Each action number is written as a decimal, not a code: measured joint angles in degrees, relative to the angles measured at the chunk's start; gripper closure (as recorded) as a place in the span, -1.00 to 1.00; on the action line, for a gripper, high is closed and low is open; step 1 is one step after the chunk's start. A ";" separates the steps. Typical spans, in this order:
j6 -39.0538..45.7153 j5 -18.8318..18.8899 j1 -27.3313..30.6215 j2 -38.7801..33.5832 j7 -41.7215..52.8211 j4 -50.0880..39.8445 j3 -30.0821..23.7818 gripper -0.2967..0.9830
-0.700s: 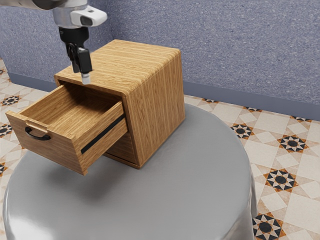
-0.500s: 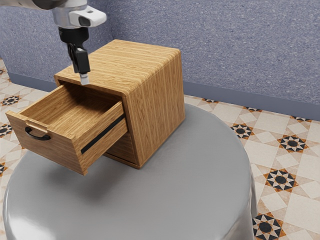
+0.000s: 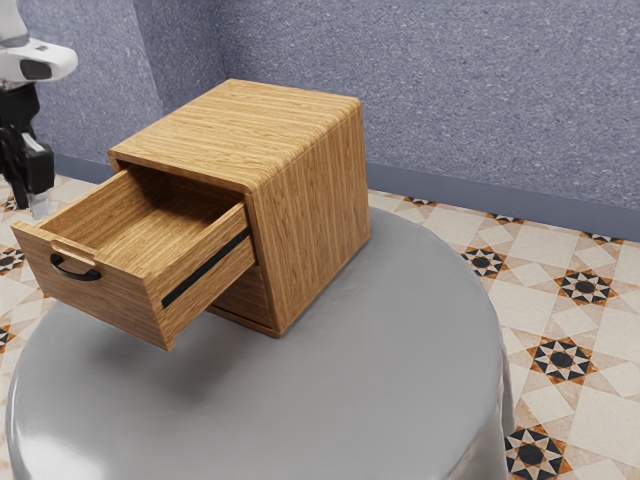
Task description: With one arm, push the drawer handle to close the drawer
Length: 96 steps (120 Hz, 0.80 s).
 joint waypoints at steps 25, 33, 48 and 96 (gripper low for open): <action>6.43 -1.00 3.80 -0.93 -6.12 -13.90 -0.09 0.53; 9.49 -0.51 4.07 -0.53 -7.53 -16.67 -0.01 0.59; 15.37 0.59 4.41 0.11 -8.91 -19.28 1.26 0.64; 24.85 2.65 3.96 1.93 -8.60 -22.87 3.89 0.69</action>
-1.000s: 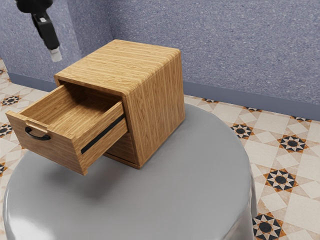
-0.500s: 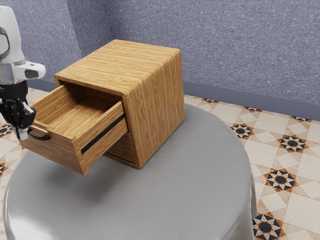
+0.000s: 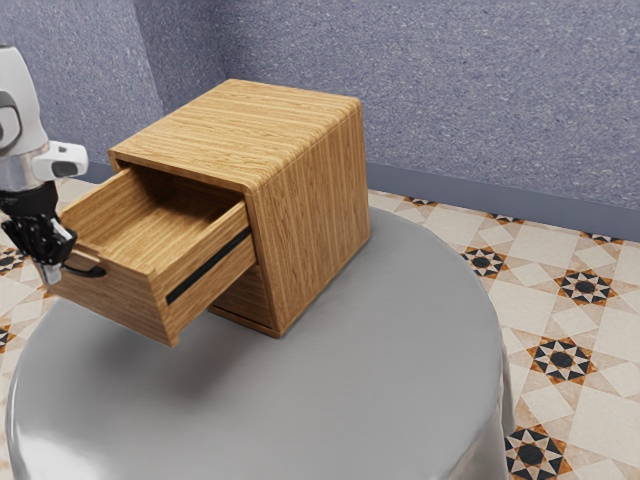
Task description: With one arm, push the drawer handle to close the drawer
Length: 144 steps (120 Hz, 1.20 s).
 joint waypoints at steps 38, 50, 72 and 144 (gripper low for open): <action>1.94 -0.21 -0.80 -1.03 0.77 -1.71 -0.29 0.69; 2.13 -0.45 -1.29 -1.12 0.96 -1.54 -0.39 0.69; 2.32 -0.71 -1.56 -1.15 1.22 -1.14 -0.98 0.69; 2.82 -1.21 -3.55 5.52 1.64 4.88 -1.61 0.69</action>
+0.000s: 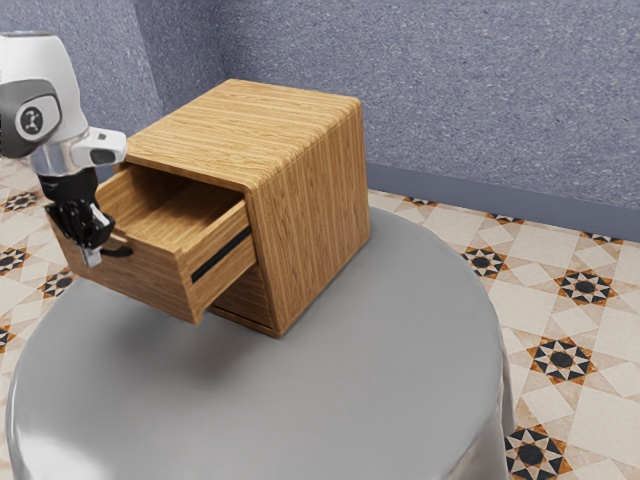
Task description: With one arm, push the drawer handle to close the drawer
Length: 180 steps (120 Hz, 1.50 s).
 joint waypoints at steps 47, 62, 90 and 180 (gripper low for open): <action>0.08 -0.05 -0.14 5.12 -0.17 5.56 -1.75 0.69; 0.09 0.00 -0.13 6.60 -0.25 7.03 -1.81 0.69; 0.09 0.04 -0.13 9.18 -0.34 9.74 -1.81 0.69; 0.09 0.11 -0.06 16.59 -0.47 17.84 -1.82 0.69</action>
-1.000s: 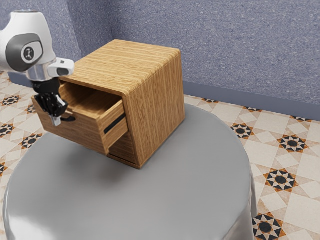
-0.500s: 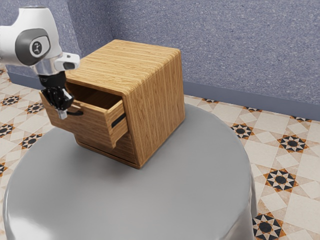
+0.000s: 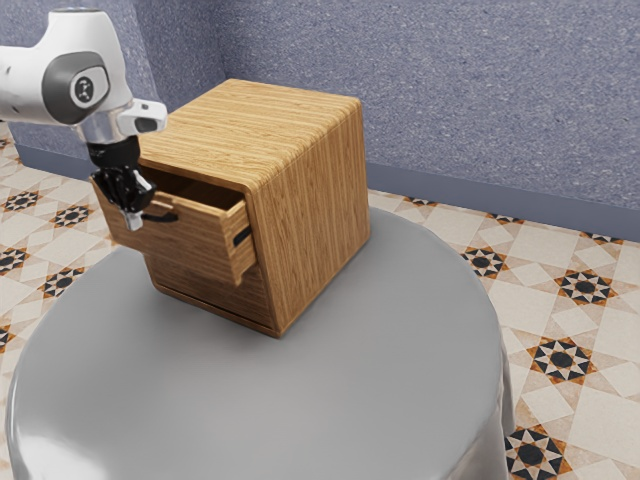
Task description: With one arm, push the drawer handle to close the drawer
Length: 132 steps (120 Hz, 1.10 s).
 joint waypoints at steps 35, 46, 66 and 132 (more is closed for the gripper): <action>0.00 0.00 0.00 2.77 0.07 3.08 0.00 0.69; 0.00 0.01 -0.15 3.41 0.08 3.71 0.01 0.69; 0.01 0.04 -1.31 4.58 0.07 5.02 -0.03 0.69; -0.01 0.01 -3.74 9.47 0.27 10.43 -0.43 0.69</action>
